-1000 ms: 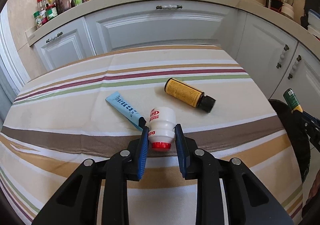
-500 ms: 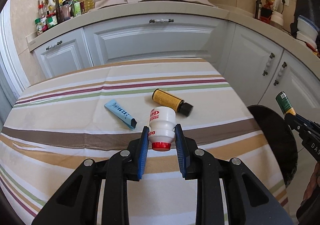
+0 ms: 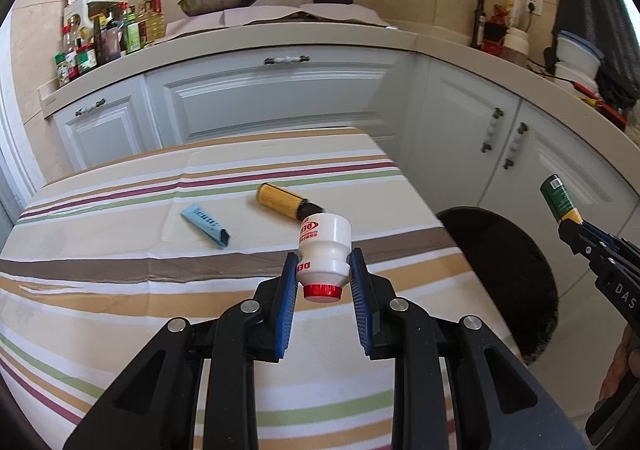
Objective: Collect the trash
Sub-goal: 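Carry the red-capped white bottle over the bin with the left while the right releases the green bottle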
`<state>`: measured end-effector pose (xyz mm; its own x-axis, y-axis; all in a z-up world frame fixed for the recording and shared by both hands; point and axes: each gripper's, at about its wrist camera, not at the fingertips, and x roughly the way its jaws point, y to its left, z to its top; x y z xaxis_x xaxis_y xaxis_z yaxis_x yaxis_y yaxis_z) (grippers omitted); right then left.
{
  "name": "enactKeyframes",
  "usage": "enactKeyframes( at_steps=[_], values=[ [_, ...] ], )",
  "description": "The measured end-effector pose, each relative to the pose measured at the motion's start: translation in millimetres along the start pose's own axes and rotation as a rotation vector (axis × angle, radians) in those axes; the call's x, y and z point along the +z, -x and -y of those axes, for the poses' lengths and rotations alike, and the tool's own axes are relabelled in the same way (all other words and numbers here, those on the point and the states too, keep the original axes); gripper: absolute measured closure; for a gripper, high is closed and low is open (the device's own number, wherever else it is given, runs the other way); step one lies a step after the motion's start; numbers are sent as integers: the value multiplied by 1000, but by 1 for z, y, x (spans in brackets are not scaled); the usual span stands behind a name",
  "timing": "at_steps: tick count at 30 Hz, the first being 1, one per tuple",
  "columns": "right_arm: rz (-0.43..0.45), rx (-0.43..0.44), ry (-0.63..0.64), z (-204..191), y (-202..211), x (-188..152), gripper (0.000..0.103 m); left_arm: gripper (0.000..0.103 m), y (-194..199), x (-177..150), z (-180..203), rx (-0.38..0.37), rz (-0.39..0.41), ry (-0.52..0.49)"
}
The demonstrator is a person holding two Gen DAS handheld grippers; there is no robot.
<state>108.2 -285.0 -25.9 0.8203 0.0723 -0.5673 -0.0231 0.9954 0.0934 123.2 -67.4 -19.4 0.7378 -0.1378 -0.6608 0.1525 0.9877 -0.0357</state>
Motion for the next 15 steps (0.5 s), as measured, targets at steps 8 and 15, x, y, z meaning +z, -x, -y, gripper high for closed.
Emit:
enactKeyframes(
  at_steps=[8, 15],
  values=[
    [41, -44, -13, 12, 29, -6, 80, 76, 14, -5, 31, -78, 28, -34],
    [67, -82, -28, 26, 47, -11, 80, 76, 21, -5, 66, -148, 49, -81]
  ],
)
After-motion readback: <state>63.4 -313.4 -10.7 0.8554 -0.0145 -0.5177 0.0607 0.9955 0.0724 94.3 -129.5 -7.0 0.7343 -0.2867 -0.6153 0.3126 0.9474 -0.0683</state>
